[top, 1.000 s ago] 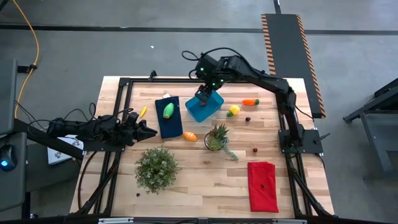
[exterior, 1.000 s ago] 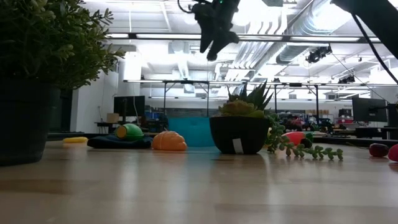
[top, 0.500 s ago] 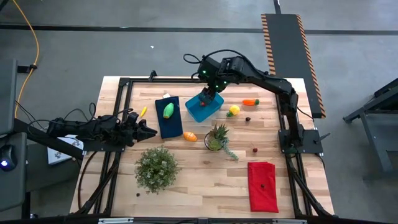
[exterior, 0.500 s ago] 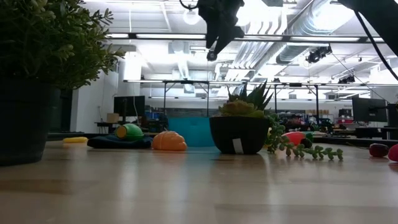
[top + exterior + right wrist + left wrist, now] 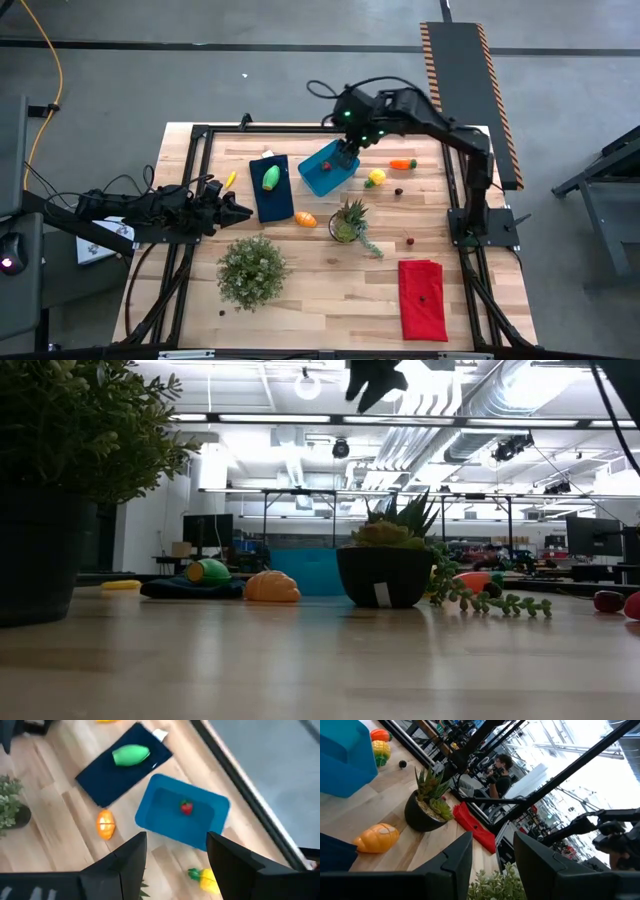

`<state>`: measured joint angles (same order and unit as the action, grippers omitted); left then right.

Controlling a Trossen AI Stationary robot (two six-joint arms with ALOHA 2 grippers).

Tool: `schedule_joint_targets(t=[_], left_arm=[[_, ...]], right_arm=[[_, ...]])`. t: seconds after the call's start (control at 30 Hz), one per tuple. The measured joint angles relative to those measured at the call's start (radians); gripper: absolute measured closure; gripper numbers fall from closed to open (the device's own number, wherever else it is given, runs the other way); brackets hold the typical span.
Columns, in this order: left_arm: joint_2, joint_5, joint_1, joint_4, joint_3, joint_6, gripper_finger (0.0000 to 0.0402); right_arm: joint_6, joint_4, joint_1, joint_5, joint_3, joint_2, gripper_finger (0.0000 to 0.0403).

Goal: Pick and placing Produce into tupperware
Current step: Put the orange carrot into the blue bin

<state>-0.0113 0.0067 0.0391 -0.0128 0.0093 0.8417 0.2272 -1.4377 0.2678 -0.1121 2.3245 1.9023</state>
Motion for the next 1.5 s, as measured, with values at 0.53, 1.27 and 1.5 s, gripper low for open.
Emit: schedule_joint_targets(t=[0.53,1.27,1.5], left_arm=[[0.0,0.0,0.0,0.0,0.0,0.003,0.027],[0.0,-0.045,0.0,-0.007,0.0,0.067,0.027],[0.0,-0.099,0.0,-0.018,0.0,0.082,0.027]], right_arm=[[0.005,0.086,-0.013,-0.044,-0.225,-0.158,0.0206],[0.252,0.356,0.068,-0.014,-1.014,-0.77,0.0206],[0.318,0.353,0.068,-0.048,-1.137,-0.876,0.0206]])
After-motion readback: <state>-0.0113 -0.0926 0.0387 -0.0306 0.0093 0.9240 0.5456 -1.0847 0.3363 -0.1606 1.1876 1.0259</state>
